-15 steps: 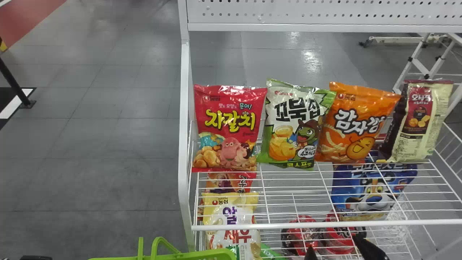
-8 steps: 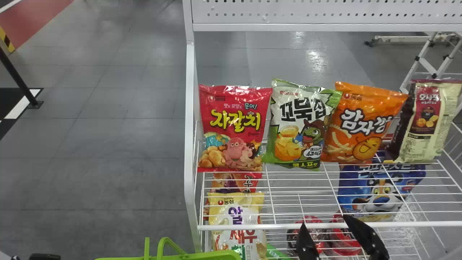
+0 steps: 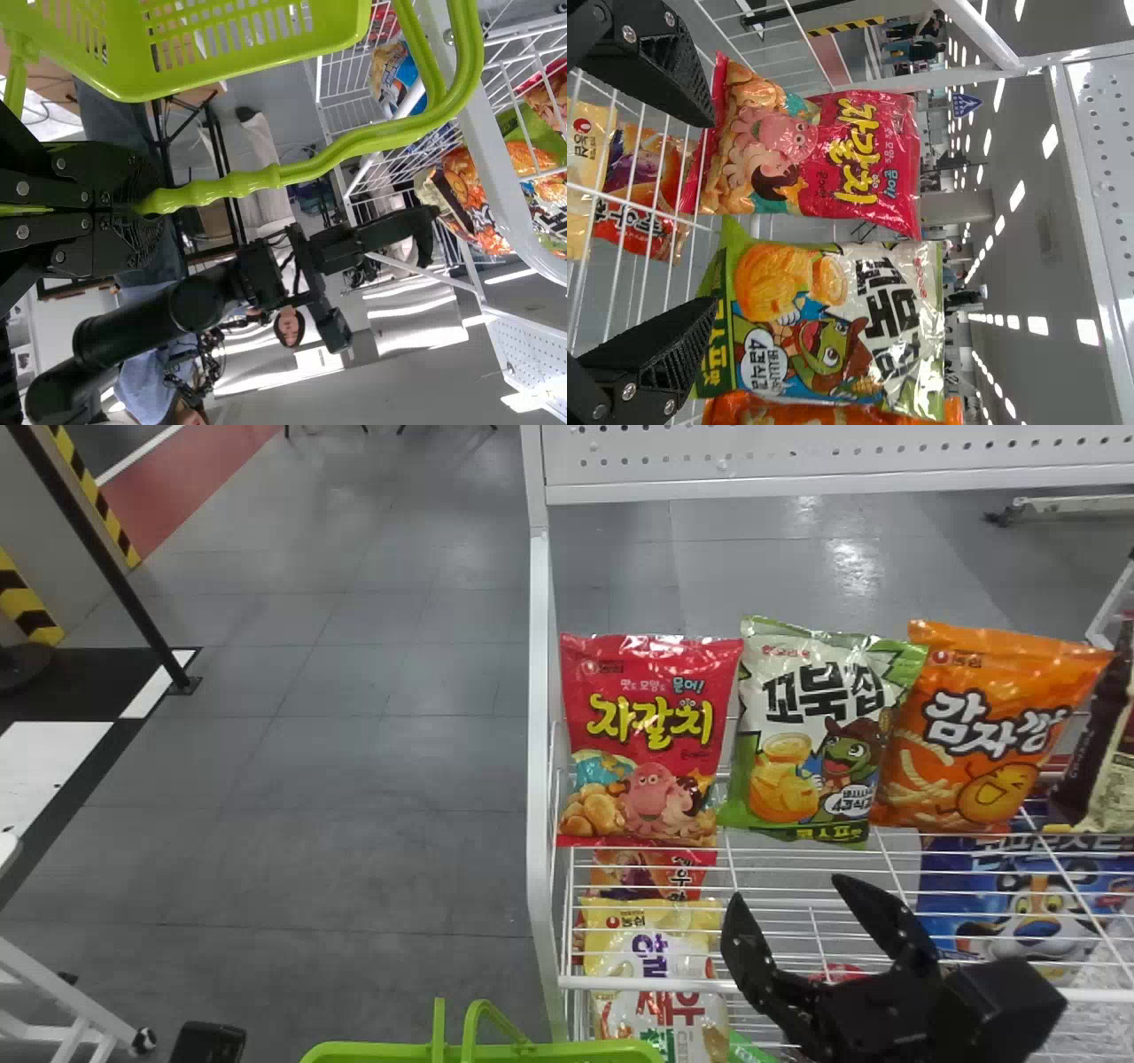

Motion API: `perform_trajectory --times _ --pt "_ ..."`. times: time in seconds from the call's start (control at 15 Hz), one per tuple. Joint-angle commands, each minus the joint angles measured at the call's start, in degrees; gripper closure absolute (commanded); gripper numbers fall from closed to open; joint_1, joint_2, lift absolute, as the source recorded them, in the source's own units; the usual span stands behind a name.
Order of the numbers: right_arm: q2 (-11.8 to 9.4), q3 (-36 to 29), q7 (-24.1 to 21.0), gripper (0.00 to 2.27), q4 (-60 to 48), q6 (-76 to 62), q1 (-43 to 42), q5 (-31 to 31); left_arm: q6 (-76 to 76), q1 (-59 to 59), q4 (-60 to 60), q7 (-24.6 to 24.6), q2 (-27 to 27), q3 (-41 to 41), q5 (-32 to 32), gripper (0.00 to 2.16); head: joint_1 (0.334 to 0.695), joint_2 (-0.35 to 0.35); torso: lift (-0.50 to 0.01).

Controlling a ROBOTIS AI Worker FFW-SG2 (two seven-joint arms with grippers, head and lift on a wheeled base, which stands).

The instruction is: Hold basket handle with left hand then pick Jagalchi snack with right hand and place into basket

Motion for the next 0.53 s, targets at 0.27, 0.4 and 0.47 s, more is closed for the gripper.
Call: perform_trajectory --times 0.27,0.4,0.47 --pt "0.05 6.78 -4.12 0.10 0.93 11.97 -10.83 2.06 -0.07 0.18 -0.02 -0.57 0.00 0.20 0.00 2.15 0.695 0.194 -0.009" --pt "0.05 8.27 -5.44 0.10 2.43 14.61 -14.08 2.15 -0.07 0.18 0.06 -0.57 0.00 0.20 0.00 2.15 0.695 0.212 -0.009" --pt "0.05 9.15 -5.79 0.10 3.48 15.49 -15.75 2.06 -0.07 0.18 0.06 -0.57 0.00 0.28 0.00 2.15 0.695 0.219 -0.009"
